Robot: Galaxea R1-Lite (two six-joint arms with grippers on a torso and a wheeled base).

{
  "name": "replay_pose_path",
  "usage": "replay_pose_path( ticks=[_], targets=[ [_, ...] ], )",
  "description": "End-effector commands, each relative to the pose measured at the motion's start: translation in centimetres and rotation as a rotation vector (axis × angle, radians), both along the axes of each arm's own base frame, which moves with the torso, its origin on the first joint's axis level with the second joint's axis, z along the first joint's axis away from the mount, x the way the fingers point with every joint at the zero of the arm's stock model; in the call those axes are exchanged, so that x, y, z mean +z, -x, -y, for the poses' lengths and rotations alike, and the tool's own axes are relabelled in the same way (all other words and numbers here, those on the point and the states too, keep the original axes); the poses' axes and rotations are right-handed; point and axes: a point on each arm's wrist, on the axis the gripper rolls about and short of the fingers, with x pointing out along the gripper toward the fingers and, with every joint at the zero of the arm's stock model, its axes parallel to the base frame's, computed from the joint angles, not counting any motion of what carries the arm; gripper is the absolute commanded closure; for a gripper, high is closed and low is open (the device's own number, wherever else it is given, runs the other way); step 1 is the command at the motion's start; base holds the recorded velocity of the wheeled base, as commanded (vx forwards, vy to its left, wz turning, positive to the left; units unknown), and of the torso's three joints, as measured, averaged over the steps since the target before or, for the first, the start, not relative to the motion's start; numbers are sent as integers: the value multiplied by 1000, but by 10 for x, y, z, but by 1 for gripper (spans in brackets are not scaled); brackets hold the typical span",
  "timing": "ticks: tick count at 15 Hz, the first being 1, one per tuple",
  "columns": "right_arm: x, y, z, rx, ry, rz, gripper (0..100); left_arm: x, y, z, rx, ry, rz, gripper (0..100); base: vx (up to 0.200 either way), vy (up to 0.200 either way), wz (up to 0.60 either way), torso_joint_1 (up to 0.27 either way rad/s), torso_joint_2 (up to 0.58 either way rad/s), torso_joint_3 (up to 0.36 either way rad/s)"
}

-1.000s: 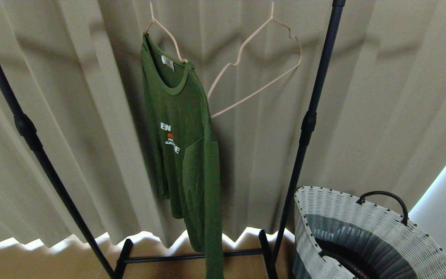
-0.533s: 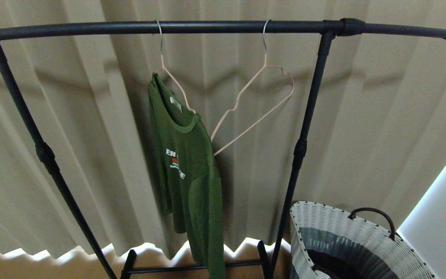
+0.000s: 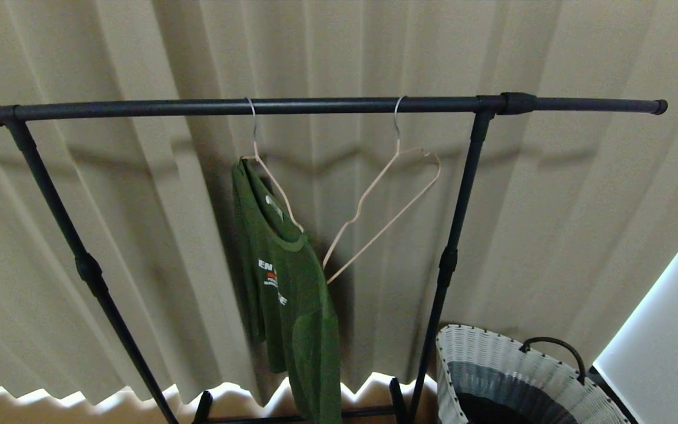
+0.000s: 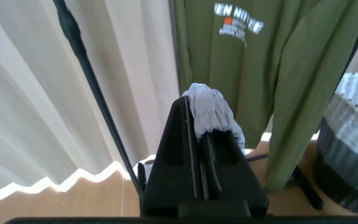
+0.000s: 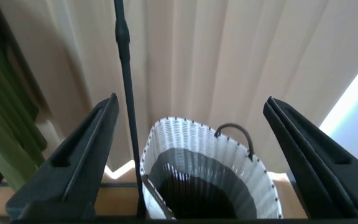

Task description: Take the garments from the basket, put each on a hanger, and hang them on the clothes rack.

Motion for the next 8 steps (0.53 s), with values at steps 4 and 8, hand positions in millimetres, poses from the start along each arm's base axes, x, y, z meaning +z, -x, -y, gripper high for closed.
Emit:
replay_pose_path(
  ticks=[4, 8],
  targets=[
    [0, 0, 0, -4, -8, 1, 0, 0, 0, 0, 1, 0, -1, 100, 0, 0, 0, 203, -514, -313],
    [0, 0, 0, -4, -11, 2, 0, 0, 0, 0, 1, 0, -1, 100, 0, 0, 0, 224, -539, -314]
  ],
)
